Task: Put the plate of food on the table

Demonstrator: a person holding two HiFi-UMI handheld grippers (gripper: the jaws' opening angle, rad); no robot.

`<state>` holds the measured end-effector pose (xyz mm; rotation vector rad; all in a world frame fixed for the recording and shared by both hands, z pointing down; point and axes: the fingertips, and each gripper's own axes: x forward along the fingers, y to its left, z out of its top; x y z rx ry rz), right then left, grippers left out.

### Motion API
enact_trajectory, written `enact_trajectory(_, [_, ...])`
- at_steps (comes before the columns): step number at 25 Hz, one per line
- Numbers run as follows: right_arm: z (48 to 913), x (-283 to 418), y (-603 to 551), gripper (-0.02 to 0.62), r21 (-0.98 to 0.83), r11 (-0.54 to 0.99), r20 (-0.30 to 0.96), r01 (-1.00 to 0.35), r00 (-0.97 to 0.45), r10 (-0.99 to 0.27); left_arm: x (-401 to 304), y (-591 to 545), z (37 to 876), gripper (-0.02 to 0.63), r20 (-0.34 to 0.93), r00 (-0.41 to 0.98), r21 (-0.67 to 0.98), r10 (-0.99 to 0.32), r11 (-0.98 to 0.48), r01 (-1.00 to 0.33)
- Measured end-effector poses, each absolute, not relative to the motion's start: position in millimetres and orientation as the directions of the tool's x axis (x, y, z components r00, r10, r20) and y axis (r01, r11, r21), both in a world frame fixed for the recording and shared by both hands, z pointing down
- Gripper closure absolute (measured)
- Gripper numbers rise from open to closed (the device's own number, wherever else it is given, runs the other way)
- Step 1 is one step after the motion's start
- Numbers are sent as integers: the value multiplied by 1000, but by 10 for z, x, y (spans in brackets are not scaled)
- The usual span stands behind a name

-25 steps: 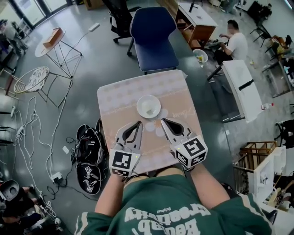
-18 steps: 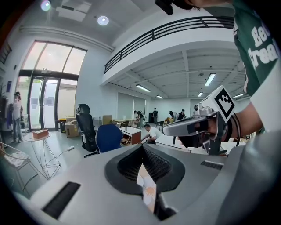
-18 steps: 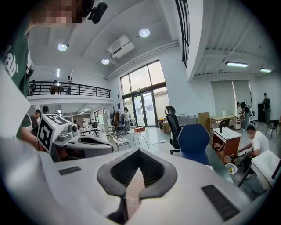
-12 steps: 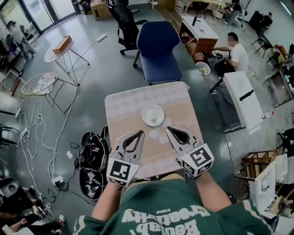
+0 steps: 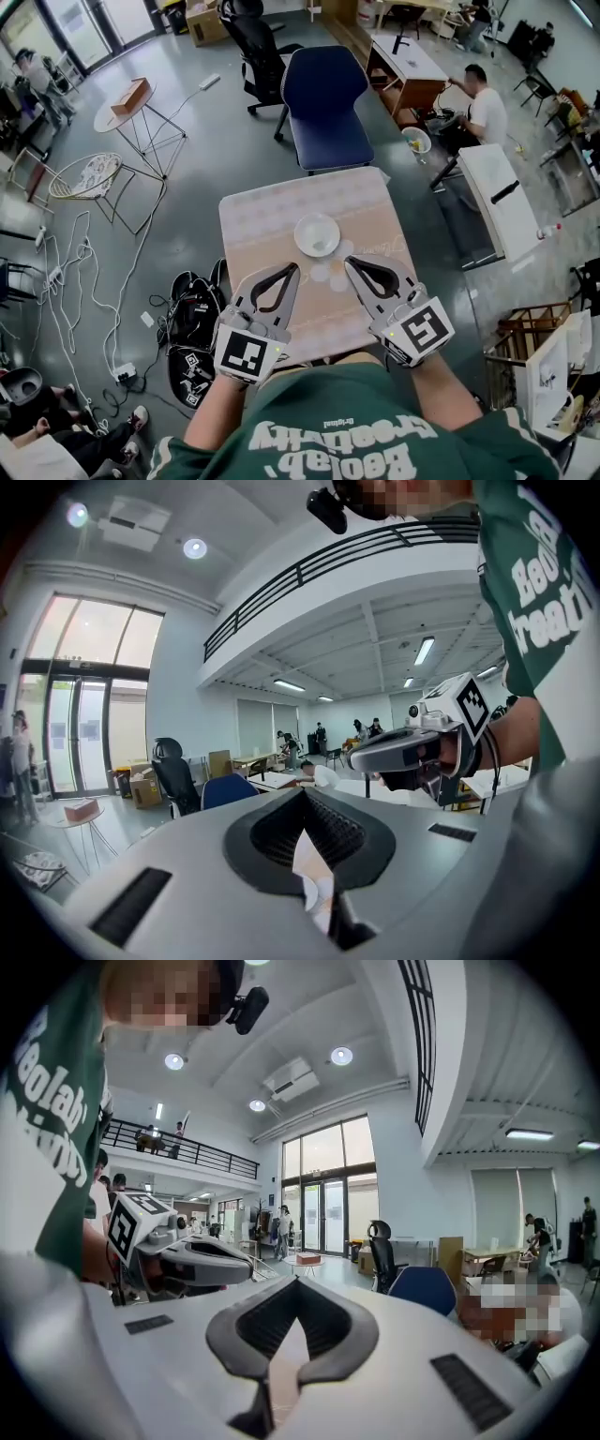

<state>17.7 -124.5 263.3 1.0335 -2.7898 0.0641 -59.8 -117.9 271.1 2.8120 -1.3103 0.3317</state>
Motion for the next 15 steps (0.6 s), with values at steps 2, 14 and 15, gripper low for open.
enact_trajectory(2, [2610,142,-1225,580,33,764,167,-644,-750,-640,-588,-1158,2684,597,190,634,-68,-750,-654,-753])
enact_trajectory(14, [2568,11,-1152,581,68,766,186,-639,-746,-639,-666,-1074,2538,597,153,637,-70,-755,-651,-755])
enact_trajectory(15, [2570,-1,-1145,581,67,766,185,-640,-746,-640,-683,-1059,2542,597,153,635,-70,-758,-649,-758])
